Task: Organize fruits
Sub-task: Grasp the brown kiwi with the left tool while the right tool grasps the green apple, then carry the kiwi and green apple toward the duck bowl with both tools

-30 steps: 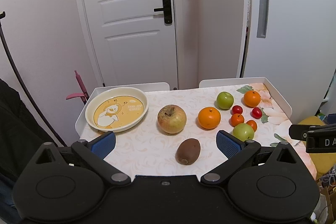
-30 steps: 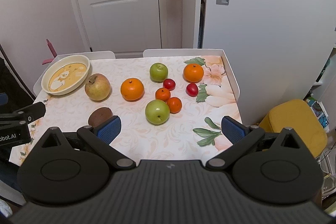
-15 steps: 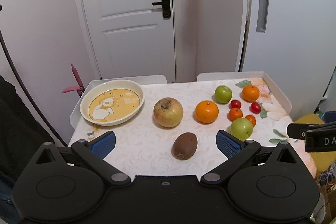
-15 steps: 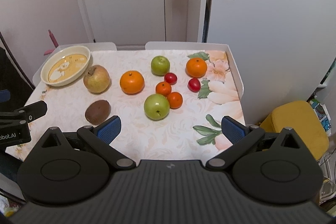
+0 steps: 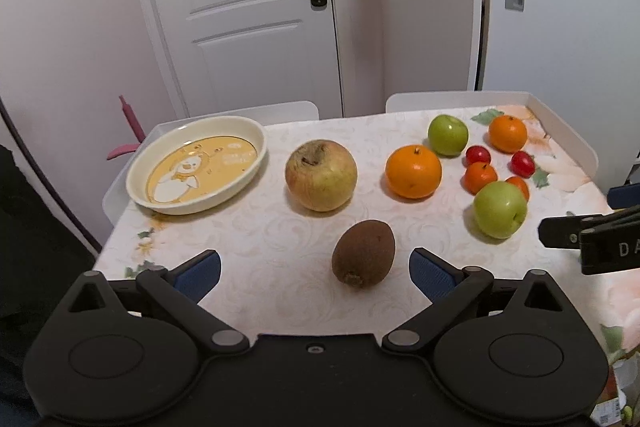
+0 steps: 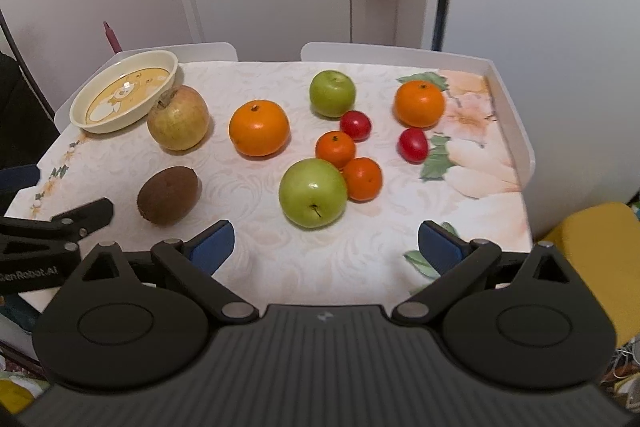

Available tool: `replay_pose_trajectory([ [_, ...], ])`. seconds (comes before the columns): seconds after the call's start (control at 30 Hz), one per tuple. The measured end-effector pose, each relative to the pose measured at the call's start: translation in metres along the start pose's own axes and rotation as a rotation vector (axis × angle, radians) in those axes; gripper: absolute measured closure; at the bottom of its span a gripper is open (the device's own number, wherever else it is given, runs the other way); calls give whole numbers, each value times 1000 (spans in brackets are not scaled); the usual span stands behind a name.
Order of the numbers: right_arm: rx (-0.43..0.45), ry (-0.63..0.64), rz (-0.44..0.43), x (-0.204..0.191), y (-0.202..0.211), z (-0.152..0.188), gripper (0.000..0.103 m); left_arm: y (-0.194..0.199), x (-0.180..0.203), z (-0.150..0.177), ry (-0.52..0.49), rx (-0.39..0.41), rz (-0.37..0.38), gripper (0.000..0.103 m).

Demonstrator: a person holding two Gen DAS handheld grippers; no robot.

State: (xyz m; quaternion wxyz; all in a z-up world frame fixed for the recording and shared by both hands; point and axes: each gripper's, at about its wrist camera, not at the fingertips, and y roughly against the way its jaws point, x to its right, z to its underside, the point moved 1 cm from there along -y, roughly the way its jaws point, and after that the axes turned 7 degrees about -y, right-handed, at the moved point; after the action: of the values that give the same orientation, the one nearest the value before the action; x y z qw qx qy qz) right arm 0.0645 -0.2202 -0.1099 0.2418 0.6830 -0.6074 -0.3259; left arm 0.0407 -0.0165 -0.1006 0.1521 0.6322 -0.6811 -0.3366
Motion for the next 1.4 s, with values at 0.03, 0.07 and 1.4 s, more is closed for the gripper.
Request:
replay_pose_trajectory([
  [0.03,0,1,-3,0,-6,0,0,-5,2,1,-4,-1,6,4],
  [0.07,0,4,-5,0,-12,1,0,-12,5,2,-10,0,10,5],
  [1.4,-17,5,-48,-4,-82,-7,33,-84,26,8,-39,-54,81,50],
])
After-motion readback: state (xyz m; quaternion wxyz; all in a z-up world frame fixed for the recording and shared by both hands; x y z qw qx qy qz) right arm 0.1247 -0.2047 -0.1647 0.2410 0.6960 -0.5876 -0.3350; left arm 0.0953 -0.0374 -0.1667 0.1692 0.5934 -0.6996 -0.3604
